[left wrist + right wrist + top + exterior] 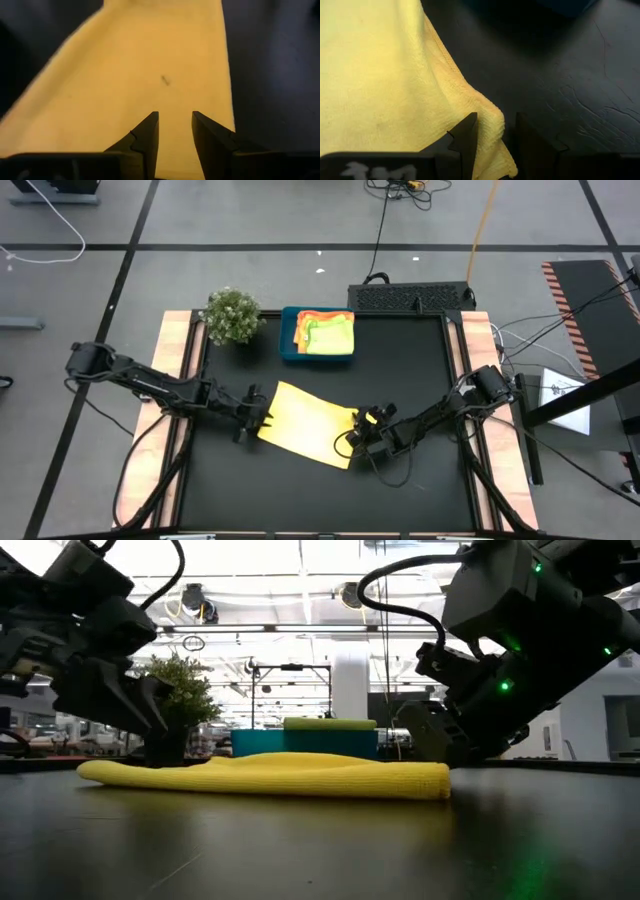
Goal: Fold microfiber towels
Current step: Fold the yellow microfiber towel
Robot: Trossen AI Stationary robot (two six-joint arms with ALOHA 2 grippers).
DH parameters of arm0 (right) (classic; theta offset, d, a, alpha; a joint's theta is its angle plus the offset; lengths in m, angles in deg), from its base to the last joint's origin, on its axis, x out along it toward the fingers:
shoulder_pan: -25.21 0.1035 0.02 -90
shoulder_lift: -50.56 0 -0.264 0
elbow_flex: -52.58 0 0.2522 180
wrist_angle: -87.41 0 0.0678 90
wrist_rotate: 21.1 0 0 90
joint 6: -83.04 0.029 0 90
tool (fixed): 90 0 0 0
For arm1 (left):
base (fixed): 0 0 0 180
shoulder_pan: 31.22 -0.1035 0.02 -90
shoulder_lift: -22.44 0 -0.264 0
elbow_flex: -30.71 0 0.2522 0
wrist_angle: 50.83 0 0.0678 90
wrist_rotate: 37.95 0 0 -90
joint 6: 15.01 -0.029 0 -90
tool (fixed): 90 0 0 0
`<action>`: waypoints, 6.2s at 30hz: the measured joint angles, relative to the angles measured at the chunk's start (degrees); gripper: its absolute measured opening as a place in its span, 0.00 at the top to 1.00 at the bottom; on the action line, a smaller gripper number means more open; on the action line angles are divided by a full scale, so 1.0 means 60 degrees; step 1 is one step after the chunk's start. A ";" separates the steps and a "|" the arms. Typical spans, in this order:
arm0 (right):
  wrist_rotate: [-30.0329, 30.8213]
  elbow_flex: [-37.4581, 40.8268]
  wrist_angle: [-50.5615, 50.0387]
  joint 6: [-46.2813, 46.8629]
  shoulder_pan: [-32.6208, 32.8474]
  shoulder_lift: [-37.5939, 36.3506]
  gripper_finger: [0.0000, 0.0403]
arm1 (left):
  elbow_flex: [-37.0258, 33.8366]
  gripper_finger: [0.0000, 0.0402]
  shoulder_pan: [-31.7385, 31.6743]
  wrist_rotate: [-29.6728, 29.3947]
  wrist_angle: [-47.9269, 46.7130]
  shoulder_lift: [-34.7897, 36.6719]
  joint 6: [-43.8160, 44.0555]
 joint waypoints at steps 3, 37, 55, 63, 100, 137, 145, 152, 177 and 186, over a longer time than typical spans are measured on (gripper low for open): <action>-0.0011 0.0000 0.0023 -0.0009 0.0000 0.0000 0.69 | 0.0000 0.70 0.0172 -0.0016 0.0006 -0.0317 0.0151; -0.0059 0.0002 0.1559 -0.1514 -0.0039 -0.0733 0.69 | 0.0007 0.70 0.1326 0.0699 0.0257 -0.2277 0.1123; -0.0965 -0.0008 0.0313 -0.0893 -0.0673 -0.0129 0.84 | -0.0004 0.70 0.1341 0.0656 0.0321 -0.2284 0.1236; -0.0977 0.0009 -0.0506 -0.0344 -0.0307 -0.0635 0.87 | -0.0020 0.70 0.1343 0.0634 0.0484 -0.2288 0.1007; -0.0477 0.0004 0.3151 -0.4199 0.0510 -0.1290 0.87 | 0.0043 0.70 0.1317 0.0530 0.1016 0.0579 0.0086; -0.1494 0.0000 0.4357 -0.5257 0.0423 -0.1290 0.87 | 0.1366 0.70 0.1780 0.0452 -0.0181 0.0619 0.0918; -0.1543 0.0000 0.4366 -0.4960 0.0423 -0.1290 0.87 | 0.1366 0.70 0.2441 -0.0035 -0.0198 0.0619 0.0959; -0.2439 0.0000 0.4366 -0.4790 0.0448 -0.1290 0.87 | 0.1362 0.70 0.2851 -0.0764 -0.0896 0.0618 0.1035; -0.3260 -0.0004 0.5942 -0.4881 0.0761 -0.0528 0.87 | 0.1359 0.70 0.3994 -0.2053 -0.1527 0.0032 0.1634; -0.3184 0.0000 0.5888 -0.4886 0.0809 -0.0267 0.87 | 0.1359 0.70 0.4798 -0.1942 -0.1130 -0.0705 0.2482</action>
